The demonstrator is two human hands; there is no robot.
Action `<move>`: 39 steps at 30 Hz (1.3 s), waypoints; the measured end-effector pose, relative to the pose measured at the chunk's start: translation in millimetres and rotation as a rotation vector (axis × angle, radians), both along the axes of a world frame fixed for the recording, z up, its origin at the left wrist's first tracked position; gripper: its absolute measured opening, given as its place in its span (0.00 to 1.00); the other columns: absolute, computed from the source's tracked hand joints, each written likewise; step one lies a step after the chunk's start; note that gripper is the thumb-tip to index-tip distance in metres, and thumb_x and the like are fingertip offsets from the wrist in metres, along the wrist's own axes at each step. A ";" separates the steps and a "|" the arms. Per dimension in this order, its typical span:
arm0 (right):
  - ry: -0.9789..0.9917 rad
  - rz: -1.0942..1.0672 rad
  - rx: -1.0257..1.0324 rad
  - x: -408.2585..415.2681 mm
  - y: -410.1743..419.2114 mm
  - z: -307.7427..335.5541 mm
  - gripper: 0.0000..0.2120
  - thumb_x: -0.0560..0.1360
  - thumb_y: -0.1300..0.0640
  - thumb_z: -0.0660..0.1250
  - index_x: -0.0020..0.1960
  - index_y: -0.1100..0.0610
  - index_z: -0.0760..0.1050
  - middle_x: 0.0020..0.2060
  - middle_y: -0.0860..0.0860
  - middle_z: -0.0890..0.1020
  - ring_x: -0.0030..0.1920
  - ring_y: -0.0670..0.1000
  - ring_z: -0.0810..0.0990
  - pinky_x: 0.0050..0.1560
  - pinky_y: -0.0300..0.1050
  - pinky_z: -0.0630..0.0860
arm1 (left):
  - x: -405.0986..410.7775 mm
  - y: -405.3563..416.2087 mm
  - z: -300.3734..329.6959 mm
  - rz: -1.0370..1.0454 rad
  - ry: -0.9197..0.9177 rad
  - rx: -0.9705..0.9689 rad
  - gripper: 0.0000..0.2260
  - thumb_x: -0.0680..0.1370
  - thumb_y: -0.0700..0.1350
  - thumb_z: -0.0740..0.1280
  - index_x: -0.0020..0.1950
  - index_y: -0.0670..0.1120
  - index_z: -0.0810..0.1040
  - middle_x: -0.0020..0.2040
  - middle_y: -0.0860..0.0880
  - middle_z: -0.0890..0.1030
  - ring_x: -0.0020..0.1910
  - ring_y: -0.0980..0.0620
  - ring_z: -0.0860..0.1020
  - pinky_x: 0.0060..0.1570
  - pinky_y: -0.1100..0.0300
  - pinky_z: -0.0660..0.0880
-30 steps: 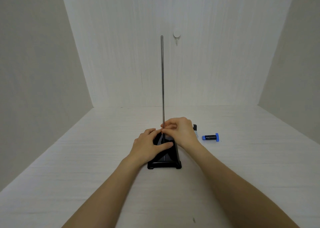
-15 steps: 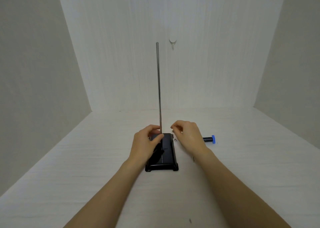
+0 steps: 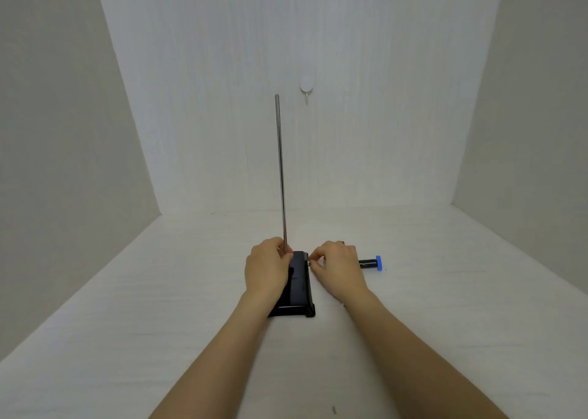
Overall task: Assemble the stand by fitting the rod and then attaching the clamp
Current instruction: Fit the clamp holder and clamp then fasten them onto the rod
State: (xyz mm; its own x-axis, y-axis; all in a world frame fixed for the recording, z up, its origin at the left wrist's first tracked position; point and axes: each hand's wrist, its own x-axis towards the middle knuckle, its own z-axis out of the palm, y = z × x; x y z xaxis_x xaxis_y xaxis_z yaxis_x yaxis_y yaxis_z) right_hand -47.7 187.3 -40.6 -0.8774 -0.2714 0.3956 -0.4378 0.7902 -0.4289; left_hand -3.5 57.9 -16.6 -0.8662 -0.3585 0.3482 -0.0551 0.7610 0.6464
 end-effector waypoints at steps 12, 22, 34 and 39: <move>-0.036 0.011 0.123 1.3 -4.0 6.5 0.08 0.78 0.57 0.58 0.45 0.55 0.76 0.45 0.52 0.77 0.50 0.54 0.74 0.52 0.44 0.63 | 3.3 -5.0 -6.0 -0.027 0.136 0.278 0.05 0.75 0.43 0.67 0.40 0.49 0.79 0.31 0.55 0.78 0.33 0.58 0.76 0.32 0.66 0.67; -0.095 -0.023 -0.086 11.3 -7.9 22.5 0.09 0.72 0.62 0.63 0.50 0.61 0.78 0.46 0.54 0.81 0.50 0.54 0.76 0.45 0.40 0.70 | 0.8 -8.0 -1.3 -0.001 0.218 0.976 0.03 0.74 0.39 0.69 0.40 0.42 0.80 0.44 0.42 0.84 0.45 0.44 0.82 0.50 0.50 0.79; -0.395 0.104 -0.747 21.9 -16.5 25.9 0.05 0.71 0.66 0.66 0.42 0.60 0.80 0.33 0.54 0.83 0.31 0.47 0.82 0.33 0.30 0.76 | 4.1 -4.9 -4.6 0.090 0.113 1.415 0.06 0.75 0.37 0.69 0.38 0.39 0.77 0.53 0.40 0.80 0.46 0.42 0.77 0.58 0.46 0.75; -0.437 0.146 -0.793 20.6 -20.1 23.5 0.03 0.73 0.62 0.68 0.44 0.60 0.80 0.34 0.51 0.80 0.34 0.46 0.77 0.34 0.34 0.74 | 2.7 -3.2 -6.3 0.087 0.068 1.491 0.02 0.75 0.36 0.66 0.45 0.39 0.78 0.47 0.38 0.79 0.45 0.41 0.76 0.54 0.46 0.75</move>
